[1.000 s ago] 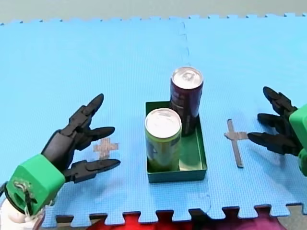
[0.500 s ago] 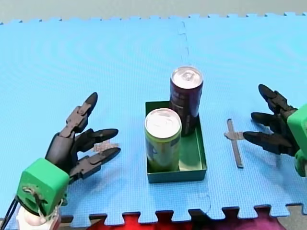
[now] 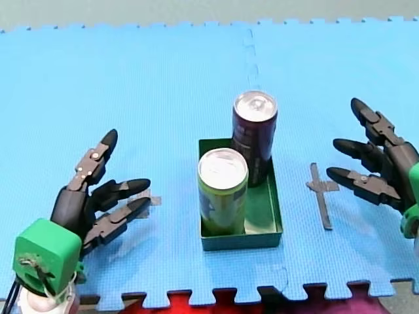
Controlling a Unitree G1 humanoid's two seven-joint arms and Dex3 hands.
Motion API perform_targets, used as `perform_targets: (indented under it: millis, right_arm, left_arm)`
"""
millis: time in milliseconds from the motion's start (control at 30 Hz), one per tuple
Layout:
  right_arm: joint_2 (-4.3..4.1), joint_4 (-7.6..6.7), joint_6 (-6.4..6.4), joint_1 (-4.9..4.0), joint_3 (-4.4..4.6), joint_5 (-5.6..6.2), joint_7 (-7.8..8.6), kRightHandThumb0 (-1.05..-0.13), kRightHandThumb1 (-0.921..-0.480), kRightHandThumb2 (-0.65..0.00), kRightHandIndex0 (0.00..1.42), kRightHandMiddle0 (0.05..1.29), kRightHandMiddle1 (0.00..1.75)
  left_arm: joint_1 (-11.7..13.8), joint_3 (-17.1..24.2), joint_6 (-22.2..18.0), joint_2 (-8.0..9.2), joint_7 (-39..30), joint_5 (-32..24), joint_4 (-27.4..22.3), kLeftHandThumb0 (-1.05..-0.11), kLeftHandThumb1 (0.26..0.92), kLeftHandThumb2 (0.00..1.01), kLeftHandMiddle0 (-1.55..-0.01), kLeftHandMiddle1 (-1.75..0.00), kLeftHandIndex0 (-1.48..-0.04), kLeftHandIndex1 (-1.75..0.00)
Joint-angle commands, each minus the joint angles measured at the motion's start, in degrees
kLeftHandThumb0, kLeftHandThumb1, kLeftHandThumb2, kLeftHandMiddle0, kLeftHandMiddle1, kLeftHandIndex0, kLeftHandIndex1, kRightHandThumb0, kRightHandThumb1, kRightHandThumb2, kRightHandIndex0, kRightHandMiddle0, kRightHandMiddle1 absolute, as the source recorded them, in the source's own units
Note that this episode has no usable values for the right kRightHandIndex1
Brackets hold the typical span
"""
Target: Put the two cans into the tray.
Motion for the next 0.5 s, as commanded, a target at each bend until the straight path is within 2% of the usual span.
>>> perform_targets:
  millis: [0,200,333,467]
  right_arm:
    - [-0.11,-0.38,-0.74,0.49,-0.3,0.47,0.13,-1.048,-0.853,-0.003,0.34,0.17,0.01]
    - [-0.06,-1.3,-1.41,1.54,-0.78,1.1,0.45,-1.048,-0.862,-0.006,0.35,0.18,0.01]
    - [0.22,-2.06,-1.61,2.79,-0.76,1.26,0.18,-1.048,-0.868,-0.007,0.36,0.19,0.02]
    - [0.76,-2.18,-1.86,4.05,-0.95,1.67,0.23,-1.048,-0.869,-0.006,0.36,0.2,0.02]
  left_arm:
    - [-0.1,0.38,0.14,0.33,-0.48,-0.47,0.17,-1.048,0.855,0.01,-0.77,-0.05,-0.27,-0.02]
    - [-0.01,0.75,0.63,0.66,-2.0,-0.68,0.75,-1.048,0.864,0.01,-0.77,-0.05,-0.28,-0.02]
    - [0.25,0.73,0.37,0.74,-2.32,-0.46,1.12,-1.048,0.875,0.02,-0.78,-0.04,-0.29,-0.02]
    - [0.6,0.25,-0.55,0.74,-1.53,0.65,1.25,-1.048,0.892,0.02,-0.78,-0.04,-0.29,-0.01]
